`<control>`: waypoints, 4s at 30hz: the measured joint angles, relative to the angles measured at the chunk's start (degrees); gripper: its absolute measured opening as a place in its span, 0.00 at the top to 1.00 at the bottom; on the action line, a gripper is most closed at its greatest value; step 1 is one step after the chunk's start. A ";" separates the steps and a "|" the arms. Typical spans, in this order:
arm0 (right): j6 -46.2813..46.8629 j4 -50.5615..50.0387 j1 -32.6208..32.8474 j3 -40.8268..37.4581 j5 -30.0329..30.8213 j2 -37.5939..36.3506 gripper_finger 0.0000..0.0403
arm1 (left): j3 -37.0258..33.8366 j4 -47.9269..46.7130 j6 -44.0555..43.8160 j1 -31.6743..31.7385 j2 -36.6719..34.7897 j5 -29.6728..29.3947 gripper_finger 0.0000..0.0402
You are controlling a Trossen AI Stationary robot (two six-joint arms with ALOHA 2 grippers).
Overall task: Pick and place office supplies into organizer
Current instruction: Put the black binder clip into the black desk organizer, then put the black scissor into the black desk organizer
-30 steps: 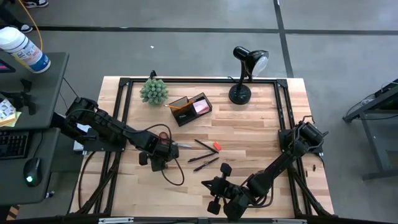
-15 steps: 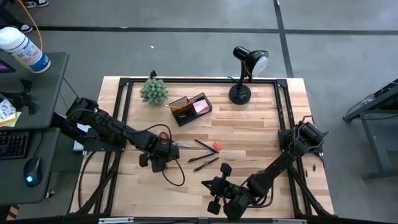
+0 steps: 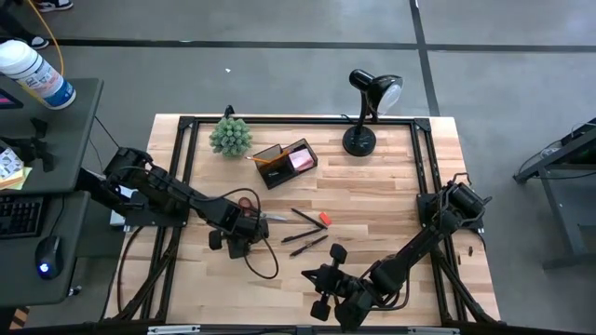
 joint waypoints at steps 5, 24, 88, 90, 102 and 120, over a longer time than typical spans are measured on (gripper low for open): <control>0.00 0.14 0.00 0.00 0.00 0.00 1.00 | 0.00 0.14 -0.31 -0.07 0.00 -1.49 0.91; -0.02 0.19 -0.55 0.00 0.02 -0.02 0.99 | 4.05 -1.80 -8.05 0.15 0.35 -8.56 1.00; -2.05 2.80 0.20 0.01 2.56 -0.07 0.99 | 20.47 -6.71 -76.41 26.25 8.72 -31.04 1.00; -2.03 2.79 0.20 0.00 2.58 -0.07 1.00 | 20.46 -6.66 -76.55 26.25 8.72 -31.89 1.00; -2.01 3.27 0.20 0.00 2.50 -0.07 0.99 | 20.47 -4.27 -75.97 26.29 8.72 -32.70 1.00; -2.07 3.25 0.20 0.00 1.94 -0.07 0.99 | 20.46 -0.79 -72.68 26.29 8.72 -32.09 0.79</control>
